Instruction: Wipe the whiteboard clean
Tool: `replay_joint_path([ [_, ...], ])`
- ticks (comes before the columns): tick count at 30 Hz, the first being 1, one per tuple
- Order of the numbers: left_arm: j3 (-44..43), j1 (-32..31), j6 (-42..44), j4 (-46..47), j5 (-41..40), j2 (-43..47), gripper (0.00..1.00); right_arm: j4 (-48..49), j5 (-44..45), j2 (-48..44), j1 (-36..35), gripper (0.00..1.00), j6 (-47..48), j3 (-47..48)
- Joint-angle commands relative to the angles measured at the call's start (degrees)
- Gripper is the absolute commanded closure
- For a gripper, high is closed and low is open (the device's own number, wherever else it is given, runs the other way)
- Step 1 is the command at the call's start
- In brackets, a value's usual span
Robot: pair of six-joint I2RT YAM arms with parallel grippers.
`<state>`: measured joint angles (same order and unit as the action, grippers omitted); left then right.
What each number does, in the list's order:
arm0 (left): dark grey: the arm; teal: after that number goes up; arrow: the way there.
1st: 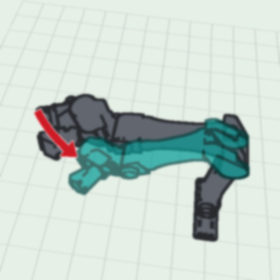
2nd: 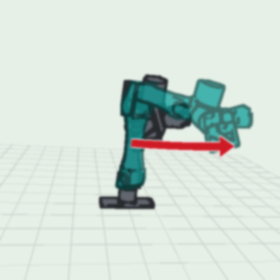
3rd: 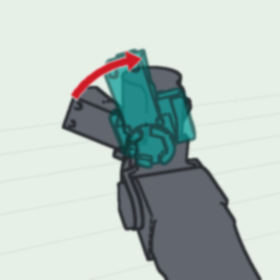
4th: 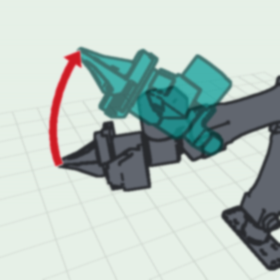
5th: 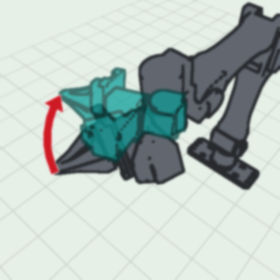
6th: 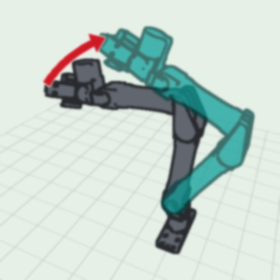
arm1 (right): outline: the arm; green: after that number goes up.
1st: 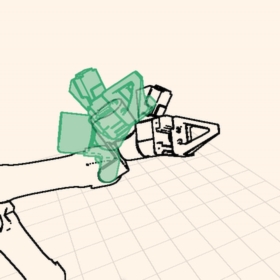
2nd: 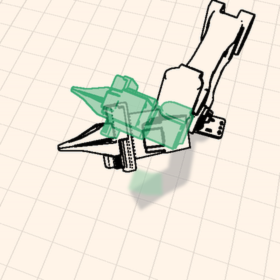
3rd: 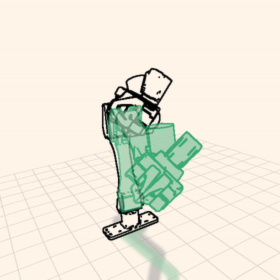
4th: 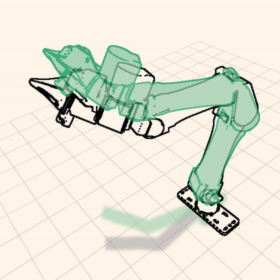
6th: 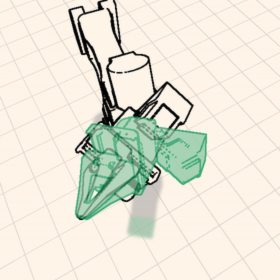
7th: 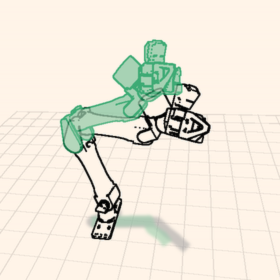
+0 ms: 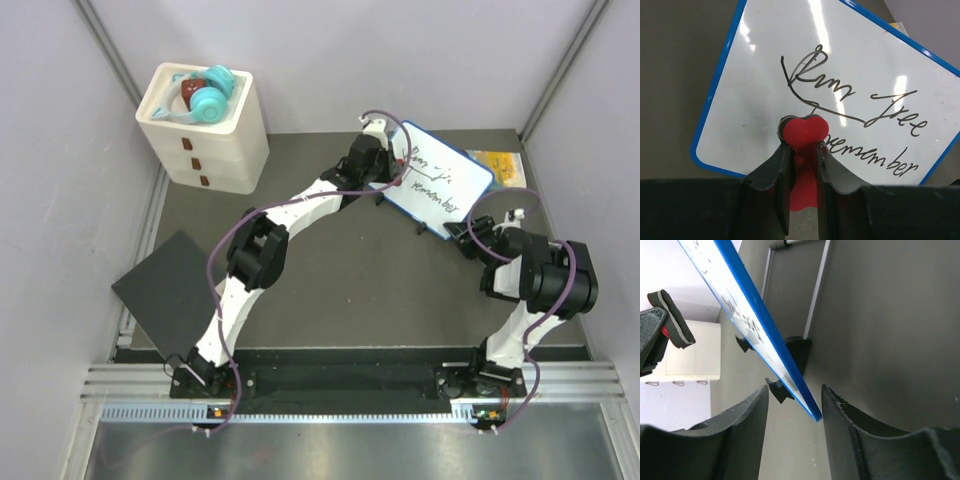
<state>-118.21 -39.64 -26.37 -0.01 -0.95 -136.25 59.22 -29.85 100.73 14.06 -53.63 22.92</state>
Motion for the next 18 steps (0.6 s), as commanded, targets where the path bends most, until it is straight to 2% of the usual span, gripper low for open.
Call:
replay_joint_path([
  [1,-2.81,-0.18,-0.09,3.44,-0.46,0.01,1.0,-0.07,-0.39,0.35,-0.44,0.56,-0.42,0.9],
  [3,-2.81,-0.18,0.18,3.18,-0.81,0.1,1.0,1.59,-0.21,1.57,-0.44,0.56,-2.26,0.46],
  [5,-2.73,-0.09,0.53,3.09,-1.24,0.1,1.0,3.35,-0.56,2.54,-0.44,0.61,-3.41,0.2],
  [8,-2.81,-0.18,0.62,3.17,-1.77,0.1,1.0,1.6,-0.56,2.55,-0.53,0.63,-3.07,0.9],
  [14,-2.81,-0.18,0.18,4.14,-2.13,-0.51,1.0,1.69,-1.62,1.93,-0.53,0.73,-2.71,-0.24],
  [17,-2.9,-0.18,0.0,4.58,-2.04,-1.04,1.0,1.51,-2.23,1.84,-0.53,0.8,-2.36,-0.24],
  [18,-2.99,-0.18,-0.17,4.67,-2.04,-1.21,1.0,1.6,-2.41,1.84,-0.53,0.86,-2.27,-0.24],
])
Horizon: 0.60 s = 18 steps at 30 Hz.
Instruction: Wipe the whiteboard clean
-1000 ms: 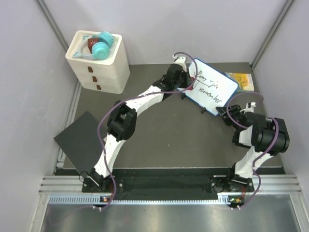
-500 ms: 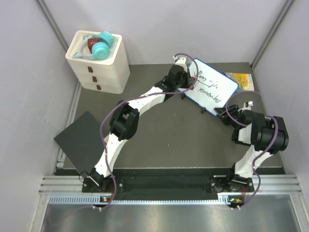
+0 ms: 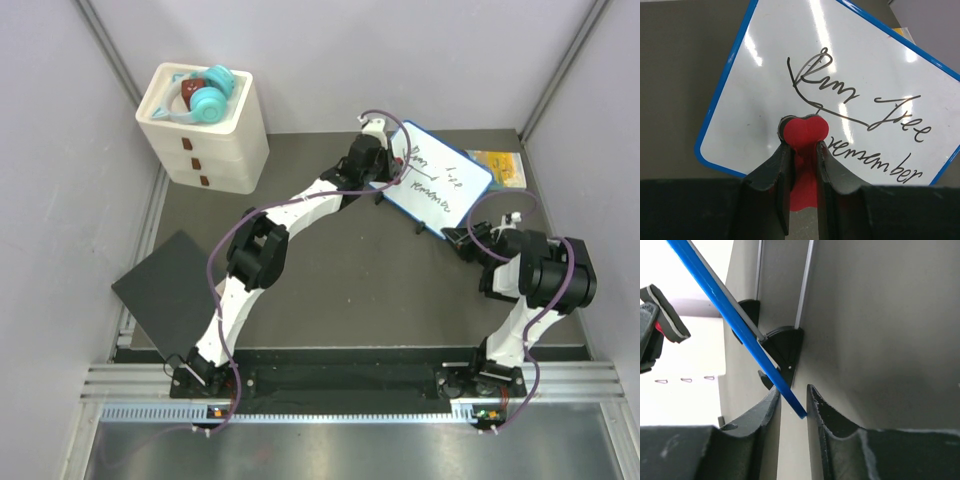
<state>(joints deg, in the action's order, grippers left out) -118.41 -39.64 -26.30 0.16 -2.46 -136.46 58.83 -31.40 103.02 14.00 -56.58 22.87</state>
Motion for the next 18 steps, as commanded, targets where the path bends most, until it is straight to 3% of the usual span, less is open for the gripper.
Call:
replay_joint_path([
  [1,-2.88,-0.18,-0.24,4.49,-0.53,-1.08,1.0,1.99,-0.95,-0.37,-0.46,0.88,0.68,-0.2],
  [5,-3.05,-0.18,0.11,4.76,-0.27,-1.44,1.0,1.56,-2.09,0.07,-0.46,1.0,0.59,-0.11],
  [14,-2.7,-0.18,0.29,4.23,0.44,-2.14,1.0,-3.45,-3.14,-2.47,-1.34,1.0,3.13,-0.37],
  [18,-2.62,-0.18,0.2,4.32,0.53,-2.05,1.0,-10.38,-2.27,-5.19,-2.04,1.0,6.73,0.06],
])
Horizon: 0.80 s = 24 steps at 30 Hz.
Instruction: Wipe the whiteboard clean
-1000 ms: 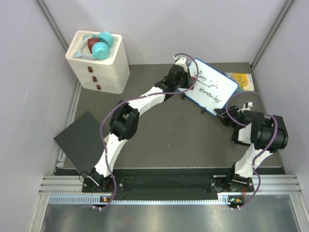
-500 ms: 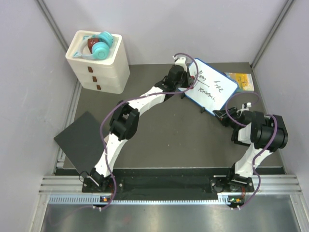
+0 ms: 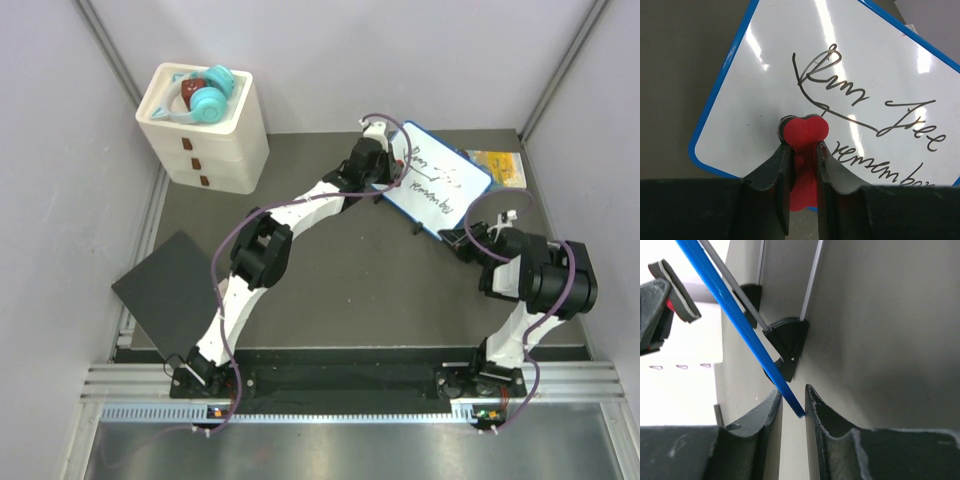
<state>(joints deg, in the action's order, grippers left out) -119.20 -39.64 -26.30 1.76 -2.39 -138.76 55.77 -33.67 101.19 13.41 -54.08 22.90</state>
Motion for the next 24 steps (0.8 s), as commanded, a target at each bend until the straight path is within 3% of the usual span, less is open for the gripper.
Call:
replay_joint_path([
  [1,-1.83,-0.18,0.2,2.81,0.46,0.33,1.0,-8.3,0.01,-3.54,-1.89,1.0,4.69,0.13],
  [7,-1.83,-0.18,0.2,2.99,0.81,0.42,1.0,-16.73,0.36,-5.3,-3.83,1.0,9.17,2.15],
  [18,-1.12,-0.26,0.55,3.25,1.52,0.07,1.0,-23.16,-0.34,-7.49,-4.36,1.0,13.3,2.33],
  [24,-4.02,-3.16,9.5,1.32,-1.91,-1.86,1.0,-24.65,-1.31,-7.24,-4.44,1.0,14.62,2.94],
])
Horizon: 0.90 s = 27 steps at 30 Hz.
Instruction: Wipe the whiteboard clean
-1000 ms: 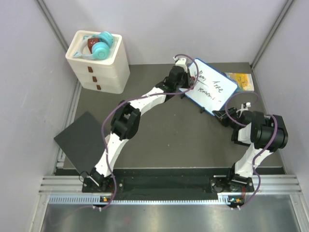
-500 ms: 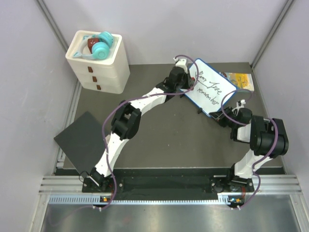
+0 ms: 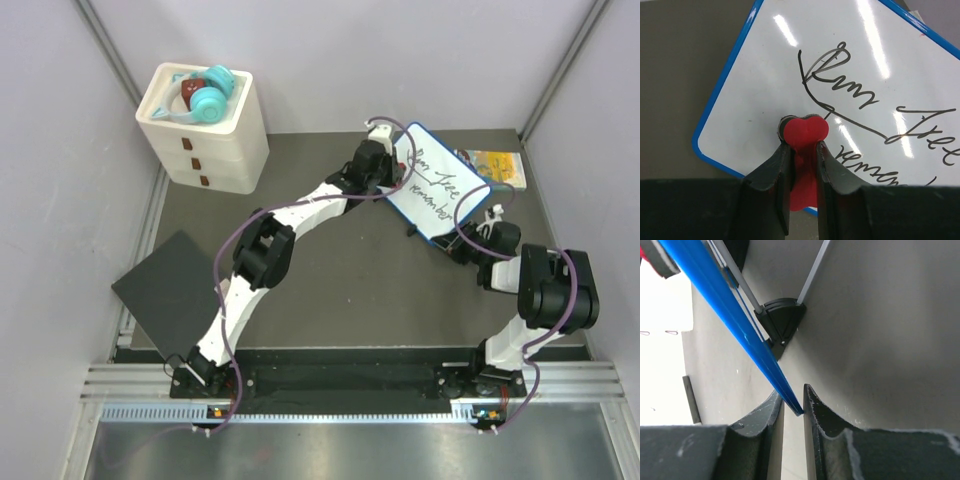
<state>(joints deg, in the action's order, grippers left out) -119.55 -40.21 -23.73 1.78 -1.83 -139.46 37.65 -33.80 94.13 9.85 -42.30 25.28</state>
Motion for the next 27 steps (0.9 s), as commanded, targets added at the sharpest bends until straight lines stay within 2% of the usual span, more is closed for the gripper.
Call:
replay_joint_path([
  [1,-4.02,-3.03,8.33,1.12,-3.7,-1.25,1.0,-6.88,-1.7,0.0,-0.97,1.0,2.93,0.82],
  [5,-3.85,-4.44,12.91,1.64,-2.75,-1.61,1.0,-8.9,-2.15,0.88,-2.11,1.0,4.42,2.67],
  [10,-4.03,-4.44,14.5,2.88,3.47,-2.4,1.0,-8.56,-3.29,1.76,-2.2,1.0,4.42,3.02],
  [12,-4.29,-4.97,14.67,3.14,3.32,-3.27,1.0,-8.64,-3.29,1.85,-2.2,1.0,4.42,3.11],
  [17,-6.22,-8.57,19.05,2.88,4.1,-6.08,1.0,-8.64,-3.81,2.11,-2.2,1.0,4.6,3.37],
  [22,-6.14,-14.53,30.47,4.37,7.62,-8.1,1.0,-8.38,-4.25,2.38,-2.2,1.0,4.69,3.46],
  [27,-5.96,-16.57,30.41,6.04,10.78,-8.02,1.0,-8.03,-4.78,2.46,-2.2,1.0,4.77,3.46],
])
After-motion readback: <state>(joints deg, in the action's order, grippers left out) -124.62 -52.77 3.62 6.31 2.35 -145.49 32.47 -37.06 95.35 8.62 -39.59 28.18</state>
